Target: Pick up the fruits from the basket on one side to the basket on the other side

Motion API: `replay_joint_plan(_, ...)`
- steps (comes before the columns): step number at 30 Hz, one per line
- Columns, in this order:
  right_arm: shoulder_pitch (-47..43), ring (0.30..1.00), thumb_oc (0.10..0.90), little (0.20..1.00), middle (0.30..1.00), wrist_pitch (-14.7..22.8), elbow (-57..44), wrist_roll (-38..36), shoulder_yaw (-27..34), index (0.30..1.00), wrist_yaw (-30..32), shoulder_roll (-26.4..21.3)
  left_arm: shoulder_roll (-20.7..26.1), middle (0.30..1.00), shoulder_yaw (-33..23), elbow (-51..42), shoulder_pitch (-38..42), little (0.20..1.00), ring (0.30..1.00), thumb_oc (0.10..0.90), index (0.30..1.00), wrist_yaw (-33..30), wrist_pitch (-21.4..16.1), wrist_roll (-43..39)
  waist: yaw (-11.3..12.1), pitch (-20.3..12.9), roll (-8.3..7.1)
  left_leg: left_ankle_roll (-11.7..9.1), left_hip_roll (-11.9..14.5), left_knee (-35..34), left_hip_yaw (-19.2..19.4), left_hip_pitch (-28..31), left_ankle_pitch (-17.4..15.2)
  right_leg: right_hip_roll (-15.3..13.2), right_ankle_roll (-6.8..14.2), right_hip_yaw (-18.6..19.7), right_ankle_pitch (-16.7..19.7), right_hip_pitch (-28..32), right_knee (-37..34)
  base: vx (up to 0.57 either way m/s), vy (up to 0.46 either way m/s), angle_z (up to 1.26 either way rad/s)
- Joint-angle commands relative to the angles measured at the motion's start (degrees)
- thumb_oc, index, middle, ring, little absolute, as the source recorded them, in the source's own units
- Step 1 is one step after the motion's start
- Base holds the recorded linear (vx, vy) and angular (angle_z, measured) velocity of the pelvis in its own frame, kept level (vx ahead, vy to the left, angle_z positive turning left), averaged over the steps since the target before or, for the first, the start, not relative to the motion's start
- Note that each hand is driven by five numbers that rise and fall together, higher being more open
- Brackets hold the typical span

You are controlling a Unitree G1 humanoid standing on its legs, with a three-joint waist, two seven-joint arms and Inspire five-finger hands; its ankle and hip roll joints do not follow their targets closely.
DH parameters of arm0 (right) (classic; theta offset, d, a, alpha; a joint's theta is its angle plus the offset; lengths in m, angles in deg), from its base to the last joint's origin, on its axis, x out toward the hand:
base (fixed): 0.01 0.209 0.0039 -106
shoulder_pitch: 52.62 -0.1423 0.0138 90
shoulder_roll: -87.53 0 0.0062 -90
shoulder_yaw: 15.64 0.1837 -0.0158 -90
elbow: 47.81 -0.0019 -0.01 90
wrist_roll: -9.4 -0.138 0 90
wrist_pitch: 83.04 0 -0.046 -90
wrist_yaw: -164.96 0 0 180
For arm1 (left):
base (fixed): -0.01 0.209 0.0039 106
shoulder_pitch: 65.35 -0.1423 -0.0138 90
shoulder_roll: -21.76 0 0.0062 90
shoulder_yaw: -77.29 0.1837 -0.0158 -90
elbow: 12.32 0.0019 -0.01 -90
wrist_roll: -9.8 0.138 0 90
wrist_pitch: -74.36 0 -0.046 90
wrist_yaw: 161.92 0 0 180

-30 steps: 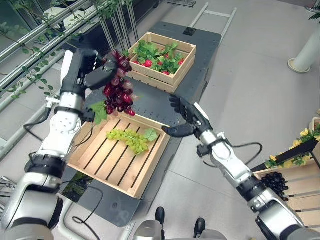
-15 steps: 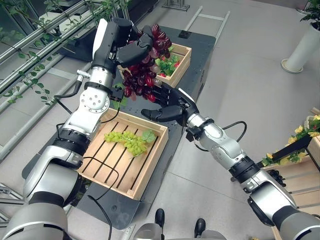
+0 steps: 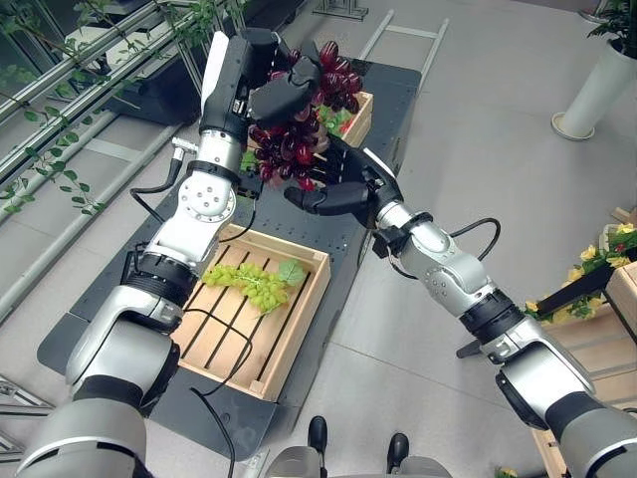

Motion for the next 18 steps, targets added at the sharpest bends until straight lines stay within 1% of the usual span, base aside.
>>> replay_joint_plan(1,-5.9,0.9,0.8,0.9,0.9,6.5,5.5,-3.0,3.4,0.9,1.5,5.4,-3.3,0.3,3.3,7.6,10.9,0.3,0.3,0.4,0.3,-1.0,-5.2,-1.8,0.8,-15.4,0.93,-2.5,-1.3,-0.2,-3.1,-0.4,-4.7,0.6,-2.8,-0.8,-0.3,-0.9,0.1,0.0,0.0,0.0)
replay_joint_plan(9,-7.3,0.9,0.8,0.9,0.9,6.8,8.8,-4.1,3.3,0.9,1.9,5.0,-4.6,0.3,3.0,7.7,9.9,0.3,0.3,0.4,0.3,1.3,-5.2,-4.5,1.1,-15.5,0.94,-2.4,-1.4,-0.2,-3.5,-0.3,-4.8,0.5,-2.9,-0.9,-0.4,-0.8,0.1,0.0,0.0,0.0)
replay_joint_plan(12,-7.8,0.9,0.8,0.9,0.9,7.2,10.0,-4.4,3.1,0.9,2.0,5.3,-5.1,0.3,3.0,7.6,9.7,0.3,0.3,0.4,0.3,2.3,-5.3,-6.1,1.3,-15.6,0.94,-2.4,-1.4,-0.2,-3.7,-0.3,-4.8,0.5,-2.9,-1.0,-0.5,-0.6,0.1,0.0,0.0,0.0)
replay_joint_plan(15,-8.4,0.9,0.8,0.9,0.9,7.8,11.0,-4.6,2.9,0.9,2.1,5.9,-6.3,0.3,2.7,7.1,9.2,0.3,0.3,0.4,0.3,3.8,-4.7,-8.9,1.4,-15.6,0.89,-2.4,-1.5,-0.2,-4.0,-0.2,-4.8,0.6,-3.0,-1.0,-0.6,-0.5,0.1,0.0,0.0,0.0)
replay_joint_plan(18,-9.1,0.9,0.8,0.9,0.9,8.0,11.7,-4.9,2.9,0.9,2.2,6.6,-7.6,0.3,2.2,6.6,8.3,0.3,0.3,0.4,0.3,4.8,-4.4,-9.4,1.6,-15.6,0.74,-2.4,-1.6,-0.2,-4.4,-0.1,-4.8,0.6,-3.1,-0.9,-0.6,-0.4,0.1,0.02,0.002,0.01)
